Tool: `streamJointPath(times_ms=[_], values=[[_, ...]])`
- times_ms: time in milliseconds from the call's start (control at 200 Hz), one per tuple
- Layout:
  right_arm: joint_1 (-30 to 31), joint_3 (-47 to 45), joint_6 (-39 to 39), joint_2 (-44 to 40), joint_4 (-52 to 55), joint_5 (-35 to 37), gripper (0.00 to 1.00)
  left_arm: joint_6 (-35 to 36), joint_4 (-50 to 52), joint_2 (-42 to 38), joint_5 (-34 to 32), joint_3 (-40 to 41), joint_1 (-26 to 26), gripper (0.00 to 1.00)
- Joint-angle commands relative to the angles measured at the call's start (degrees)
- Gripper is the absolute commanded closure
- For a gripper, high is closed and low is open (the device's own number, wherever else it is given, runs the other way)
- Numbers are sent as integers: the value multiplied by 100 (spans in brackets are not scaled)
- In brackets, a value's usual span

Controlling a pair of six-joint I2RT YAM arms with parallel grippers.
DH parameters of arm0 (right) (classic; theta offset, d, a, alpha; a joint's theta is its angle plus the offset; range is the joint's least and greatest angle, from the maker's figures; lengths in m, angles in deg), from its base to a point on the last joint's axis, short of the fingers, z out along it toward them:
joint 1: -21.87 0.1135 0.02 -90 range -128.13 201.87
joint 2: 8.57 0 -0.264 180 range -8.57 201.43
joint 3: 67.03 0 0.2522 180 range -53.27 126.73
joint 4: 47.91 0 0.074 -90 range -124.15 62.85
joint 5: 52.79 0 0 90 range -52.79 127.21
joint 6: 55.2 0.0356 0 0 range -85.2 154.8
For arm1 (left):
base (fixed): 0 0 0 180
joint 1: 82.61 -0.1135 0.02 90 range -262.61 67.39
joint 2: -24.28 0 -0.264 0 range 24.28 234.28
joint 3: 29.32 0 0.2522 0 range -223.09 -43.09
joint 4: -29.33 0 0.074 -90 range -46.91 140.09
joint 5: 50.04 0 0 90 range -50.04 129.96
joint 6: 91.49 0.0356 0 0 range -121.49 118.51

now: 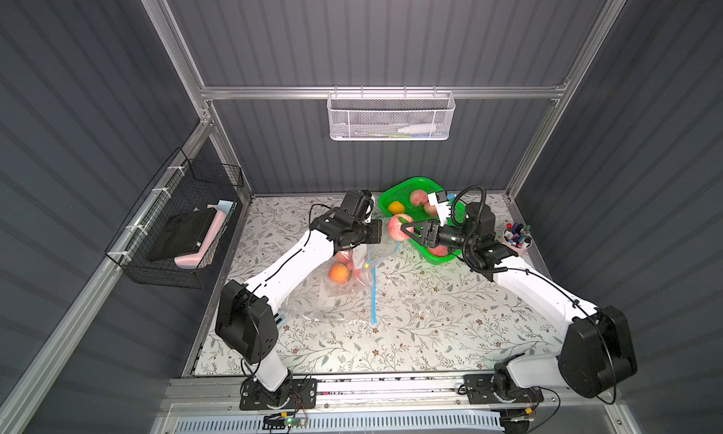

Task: Place the peach in a zip-top bag and seal the zipper
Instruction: Place the peach in the zipper food storage bag.

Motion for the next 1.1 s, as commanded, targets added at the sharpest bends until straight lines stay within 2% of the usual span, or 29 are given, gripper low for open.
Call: streamJointPath(times_ms=[0, 380, 520, 595, 715, 865, 946, 1096], values=[[238, 274, -176, 171, 253, 421, 36, 236, 377, -255, -122, -329, 37, 100], [740, 882, -1248, 296, 1653, 1307, 34, 554, 857, -686, -776, -737, 72, 100], [917, 1020, -1355, 360, 1575, 1359, 32, 649, 799, -798, -770, -744, 72, 100], [971, 1186, -1325, 434, 1570, 1247, 26, 670, 804, -805, -836, -747, 72, 100], [976, 1335, -1142, 404, 1489, 1271, 12, 701, 843, -852, -962, -700, 72, 100], [972, 1009, -1016, -9, 660, 1143, 7, 730, 864, -997, -1045, -513, 72, 100], [964, 692, -858, -308, 230, 1579, 6, 708, 844, -1091, -1176, -406, 72, 100], [931, 416, -932, -718, 316, 2894, 5, 652, 856, -1267, -1570, -218, 72, 100]])
